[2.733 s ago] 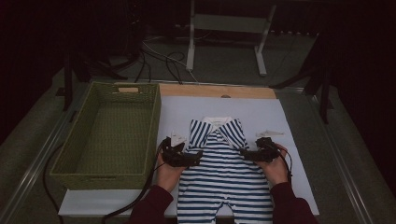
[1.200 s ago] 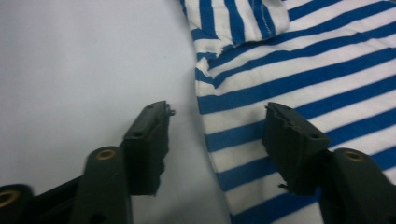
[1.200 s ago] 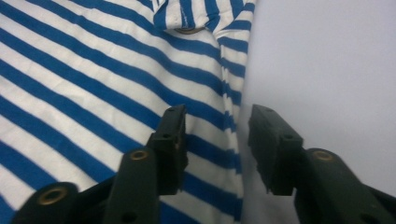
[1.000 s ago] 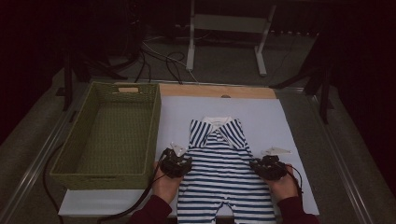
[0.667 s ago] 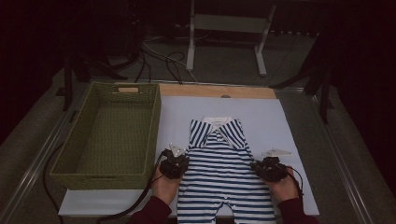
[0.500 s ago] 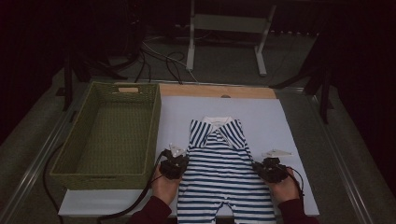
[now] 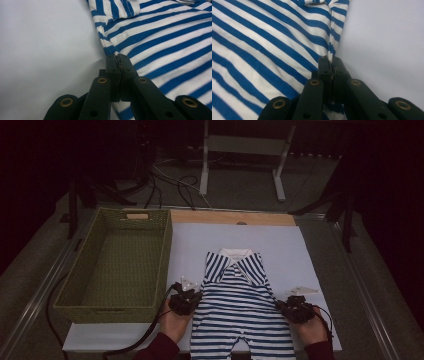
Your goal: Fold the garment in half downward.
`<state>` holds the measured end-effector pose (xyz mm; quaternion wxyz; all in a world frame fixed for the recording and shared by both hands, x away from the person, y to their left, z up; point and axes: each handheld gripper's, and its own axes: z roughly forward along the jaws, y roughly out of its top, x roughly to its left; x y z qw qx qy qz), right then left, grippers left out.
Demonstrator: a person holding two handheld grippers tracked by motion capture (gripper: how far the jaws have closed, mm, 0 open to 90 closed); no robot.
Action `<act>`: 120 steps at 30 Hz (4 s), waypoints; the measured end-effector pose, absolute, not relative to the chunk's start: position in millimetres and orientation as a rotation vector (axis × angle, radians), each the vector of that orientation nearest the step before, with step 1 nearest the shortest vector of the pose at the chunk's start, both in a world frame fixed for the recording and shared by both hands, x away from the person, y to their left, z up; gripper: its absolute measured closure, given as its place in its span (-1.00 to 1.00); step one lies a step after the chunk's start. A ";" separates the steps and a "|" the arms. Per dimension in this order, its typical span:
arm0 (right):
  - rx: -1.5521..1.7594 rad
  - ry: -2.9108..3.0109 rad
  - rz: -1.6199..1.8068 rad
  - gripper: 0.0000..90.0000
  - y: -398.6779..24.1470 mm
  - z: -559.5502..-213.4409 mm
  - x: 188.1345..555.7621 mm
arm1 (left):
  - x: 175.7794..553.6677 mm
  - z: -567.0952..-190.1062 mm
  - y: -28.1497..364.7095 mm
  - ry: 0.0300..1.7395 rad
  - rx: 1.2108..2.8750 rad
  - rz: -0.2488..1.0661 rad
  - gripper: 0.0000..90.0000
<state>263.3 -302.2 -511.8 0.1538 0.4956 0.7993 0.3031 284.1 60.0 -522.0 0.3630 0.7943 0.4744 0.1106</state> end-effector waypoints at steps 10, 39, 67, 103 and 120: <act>1.425 2.302 0.848 0.96 -312.3 -509.9 243.3 | 264.8 -519.8 59.6 1.173 2.087 0.258 0.97; 1.167 2.307 1.040 -0.79 -284.2 -481.5 283.4 | 295.3 -500.8 53.8 0.993 1.880 0.304 -0.66; 1.353 2.257 0.969 -0.69 -262.6 -502.9 379.0 | 334.8 -502.0 32.8 0.970 1.881 0.388 -0.97; 1.477 2.212 0.845 -0.22 -259.4 -519.6 390.0 | 385.6 -529.8 27.9 1.240 1.941 0.313 -0.22; 1.535 2.201 0.874 0.47 -259.3 -516.4 392.0 | 385.4 -525.4 27.9 1.338 1.922 0.268 0.25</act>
